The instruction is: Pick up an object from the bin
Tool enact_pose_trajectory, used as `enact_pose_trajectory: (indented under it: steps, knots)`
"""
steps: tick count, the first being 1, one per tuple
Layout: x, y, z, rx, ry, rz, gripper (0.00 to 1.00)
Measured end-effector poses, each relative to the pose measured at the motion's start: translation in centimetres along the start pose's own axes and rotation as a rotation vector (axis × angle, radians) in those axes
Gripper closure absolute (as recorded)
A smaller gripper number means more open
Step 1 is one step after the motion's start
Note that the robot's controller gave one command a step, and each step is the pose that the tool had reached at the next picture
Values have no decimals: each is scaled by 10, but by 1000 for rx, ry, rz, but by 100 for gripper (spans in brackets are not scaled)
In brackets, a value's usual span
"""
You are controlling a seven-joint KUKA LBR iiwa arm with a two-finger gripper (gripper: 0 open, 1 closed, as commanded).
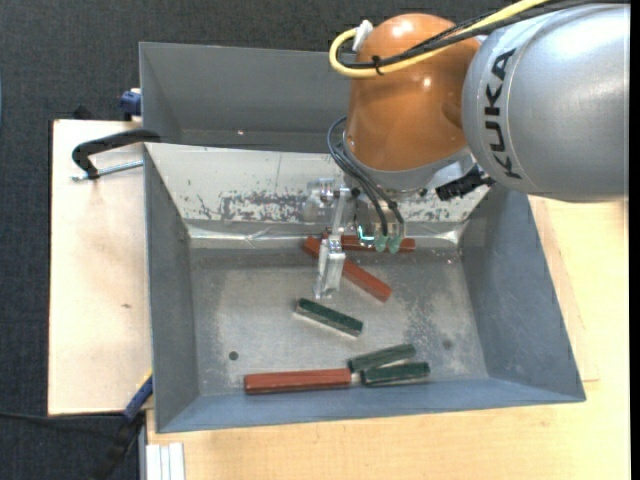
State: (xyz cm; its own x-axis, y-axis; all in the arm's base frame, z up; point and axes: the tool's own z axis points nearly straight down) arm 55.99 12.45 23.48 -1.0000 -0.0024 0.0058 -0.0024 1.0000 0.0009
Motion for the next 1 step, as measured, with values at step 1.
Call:
enact_pose_trajectory:
  steps: [1]
  knots:
    - [-2,-1,-4,-1,-8,1,0]
